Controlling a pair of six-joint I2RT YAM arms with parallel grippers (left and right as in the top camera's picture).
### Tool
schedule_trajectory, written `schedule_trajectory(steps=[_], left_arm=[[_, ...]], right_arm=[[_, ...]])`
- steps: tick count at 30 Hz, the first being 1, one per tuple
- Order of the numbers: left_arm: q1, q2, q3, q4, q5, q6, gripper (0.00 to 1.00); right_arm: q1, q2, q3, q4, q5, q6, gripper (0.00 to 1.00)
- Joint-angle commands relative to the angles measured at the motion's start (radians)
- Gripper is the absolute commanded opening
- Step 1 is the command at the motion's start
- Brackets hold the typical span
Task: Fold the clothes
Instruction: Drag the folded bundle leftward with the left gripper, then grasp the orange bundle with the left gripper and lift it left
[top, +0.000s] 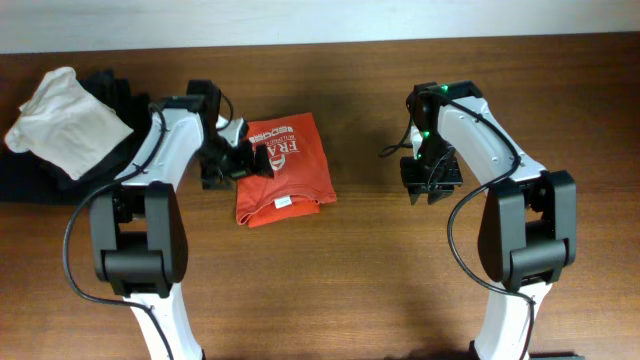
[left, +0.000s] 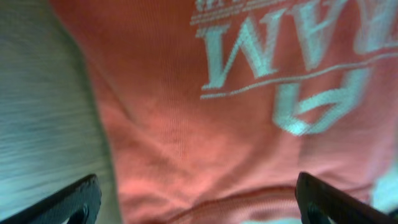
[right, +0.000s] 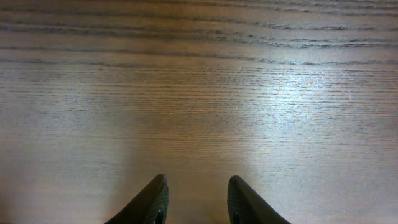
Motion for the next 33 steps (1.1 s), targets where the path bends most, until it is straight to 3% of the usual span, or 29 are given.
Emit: schedule_trajectory(steps=[1, 4, 6, 11, 12, 13, 17, 22, 28, 33], left_arm=[[-0.003, 0.004, -0.148, 0.107, 0.134, 0.005, 0.99], [-0.023, 0.005, -0.279, 0.24, 0.247, 0.005, 0.99], [-0.04, 0.005, -0.338, 0.305, 0.318, 0.005, 0.92], [-0.052, 0.004, -0.36, 0.37, 0.347, 0.003, 0.32], [-0.048, 0.004, -0.357, 0.373, 0.343, 0.004, 0.16], [-0.044, 0.004, -0.355, 0.377, 0.341, 0.003, 0.08], [0.007, 0.004, -0.32, 0.372, 0.336, -0.004, 0.11], [0.016, 0.004, -0.317, 0.345, 0.352, -0.019, 0.45], [0.023, 0.002, -0.315, 0.408, 0.415, -0.049, 0.52], [0.013, 0.003, -0.317, 0.476, 0.453, -0.256, 0.65]], right_arm=[[-0.008, -0.026, 0.015, -0.002, 0.016, -0.006, 0.36], [-0.008, -0.026, 0.015, -0.002, 0.016, -0.006, 0.36], [-0.008, -0.026, 0.015, -0.002, 0.015, -0.006, 0.36], [-0.008, -0.026, 0.015, -0.003, 0.015, -0.006, 0.36], [-0.008, -0.026, 0.015, -0.003, 0.016, -0.006, 0.36], [-0.008, -0.026, 0.015, -0.003, 0.016, -0.006, 0.36], [-0.008, -0.026, 0.015, -0.003, 0.015, -0.006, 0.36], [-0.008, -0.026, 0.015, -0.003, 0.016, -0.006, 0.36], [-0.008, -0.026, 0.015, -0.004, 0.015, -0.006, 0.36], [-0.008, -0.026, 0.015, -0.004, 0.015, -0.006, 0.36]])
